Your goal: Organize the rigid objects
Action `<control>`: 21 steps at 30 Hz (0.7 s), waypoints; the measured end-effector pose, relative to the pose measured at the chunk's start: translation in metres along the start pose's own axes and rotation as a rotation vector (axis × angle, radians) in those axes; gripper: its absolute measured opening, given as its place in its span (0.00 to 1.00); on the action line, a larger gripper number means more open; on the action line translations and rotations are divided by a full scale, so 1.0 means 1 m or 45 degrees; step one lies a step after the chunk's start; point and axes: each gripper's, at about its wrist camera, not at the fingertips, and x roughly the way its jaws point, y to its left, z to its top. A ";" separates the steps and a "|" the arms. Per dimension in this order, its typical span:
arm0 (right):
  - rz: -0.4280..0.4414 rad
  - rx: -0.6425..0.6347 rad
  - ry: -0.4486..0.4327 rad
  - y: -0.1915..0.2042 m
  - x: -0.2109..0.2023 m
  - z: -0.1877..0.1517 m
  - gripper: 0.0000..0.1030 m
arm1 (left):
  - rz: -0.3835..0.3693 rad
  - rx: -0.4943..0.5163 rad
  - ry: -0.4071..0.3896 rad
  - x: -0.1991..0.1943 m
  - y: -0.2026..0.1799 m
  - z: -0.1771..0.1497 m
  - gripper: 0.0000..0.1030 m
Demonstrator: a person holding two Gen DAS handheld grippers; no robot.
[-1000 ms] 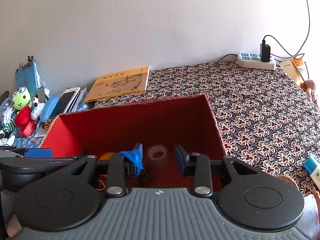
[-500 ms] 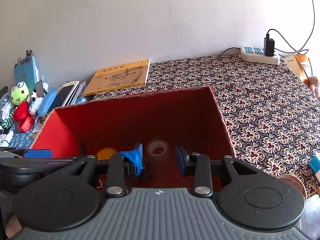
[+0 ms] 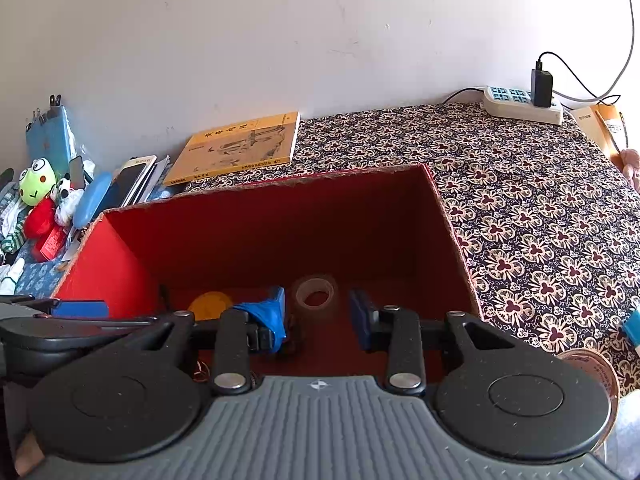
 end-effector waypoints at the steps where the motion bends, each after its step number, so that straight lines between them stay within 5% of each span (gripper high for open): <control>1: -0.001 0.000 0.000 0.000 0.000 0.000 0.18 | -0.001 0.002 0.000 0.000 0.000 0.000 0.70; 21: -0.017 -0.007 -0.008 -0.001 0.000 0.000 0.18 | 0.006 0.016 0.018 0.004 -0.001 -0.001 0.70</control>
